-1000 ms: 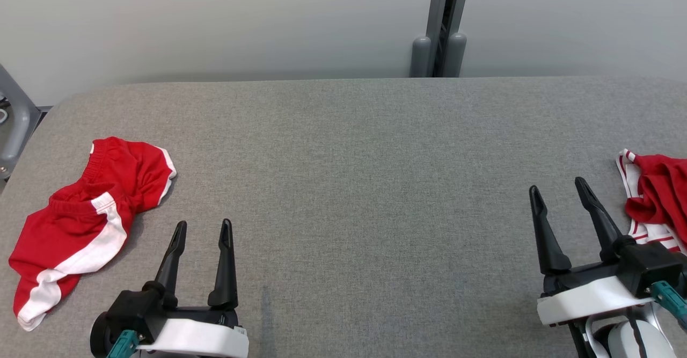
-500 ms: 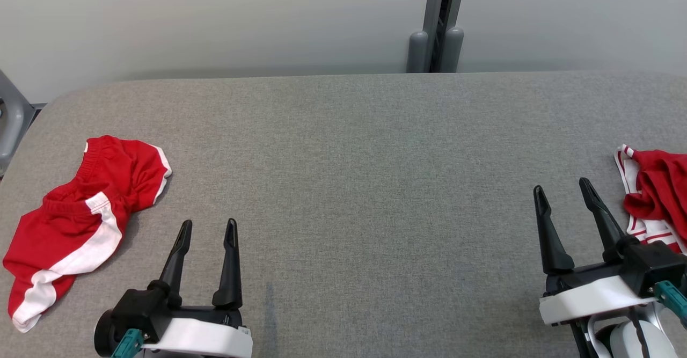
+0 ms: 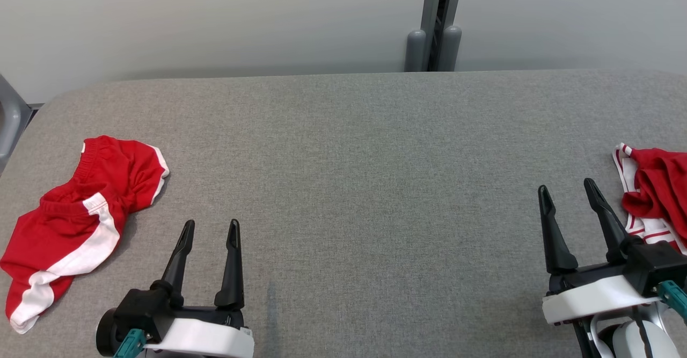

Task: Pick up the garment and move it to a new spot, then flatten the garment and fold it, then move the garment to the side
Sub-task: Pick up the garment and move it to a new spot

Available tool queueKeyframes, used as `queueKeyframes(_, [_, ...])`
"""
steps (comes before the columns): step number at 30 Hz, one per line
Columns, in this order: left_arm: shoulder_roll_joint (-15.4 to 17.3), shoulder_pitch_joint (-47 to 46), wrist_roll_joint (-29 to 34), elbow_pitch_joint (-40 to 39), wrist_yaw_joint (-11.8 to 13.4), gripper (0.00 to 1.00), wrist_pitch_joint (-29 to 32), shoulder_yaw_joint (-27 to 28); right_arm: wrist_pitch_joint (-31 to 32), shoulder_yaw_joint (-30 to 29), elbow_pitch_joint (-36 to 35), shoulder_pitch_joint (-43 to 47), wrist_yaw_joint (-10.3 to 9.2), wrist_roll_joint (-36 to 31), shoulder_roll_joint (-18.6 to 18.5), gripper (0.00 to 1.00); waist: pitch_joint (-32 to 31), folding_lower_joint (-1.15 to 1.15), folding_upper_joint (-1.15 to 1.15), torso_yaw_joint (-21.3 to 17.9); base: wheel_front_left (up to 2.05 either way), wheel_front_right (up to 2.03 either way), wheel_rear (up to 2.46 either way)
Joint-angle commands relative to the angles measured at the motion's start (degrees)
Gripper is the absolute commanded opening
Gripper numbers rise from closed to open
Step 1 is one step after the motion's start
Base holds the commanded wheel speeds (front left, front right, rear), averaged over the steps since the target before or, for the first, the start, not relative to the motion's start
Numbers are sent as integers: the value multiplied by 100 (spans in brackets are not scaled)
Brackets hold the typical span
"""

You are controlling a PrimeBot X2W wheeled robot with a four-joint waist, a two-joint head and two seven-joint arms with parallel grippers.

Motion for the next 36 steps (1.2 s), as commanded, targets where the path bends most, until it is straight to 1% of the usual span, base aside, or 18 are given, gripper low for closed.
queueKeyframes(1, [20, -96, 37, 6, -7, 100, 2, 4, -1, -28, 30, -17, -2, 10, -12, 100, 2, 0, 0, -2, 0, 0, 0])
queueKeyframes(14, [20, -81, 21, 45, -29, 100, 2, -12, -1, -56, 84, 41, -2, 8, -20, 100, -36, 0, 0, -7, 0, 0, 0])
queueKeyframes(19, [21, -148, 48, 57, -44, 100, 2, -66, -1, -62, 71, 56, -2, 36, -32, 100, 36, 0, 0, 123, 0, 0, 0])
queueKeyframes(24, [21, -168, 90, 86, -24, 100, 2, -68, -1, 26, 51, 13, -2, 92, -19, 100, 151, 0, 0, 366, 0, 0, 0])
queueKeyframes(25, [21, -168, 90, 86, -24, 100, 2, -68, -1, 26, 51, 13, -2, 92, -19, 100, 151, 0, 0, 366, 0, 0, 0])
queueKeyframes(27, [19, -217, 188, 102, -51, 100, 2, -95, -1, 70, 37, 0, -2, 114, -18, 100, 207, 0, 0, 508, 0, 0, 0])
queueKeyframes(36, [20, -204, 212, 146, -44, 100, 1, -64, -1, 352, 121, 1, -2, 167, -103, 100, 230, 0, 0, 1348, 0, 0, 0])
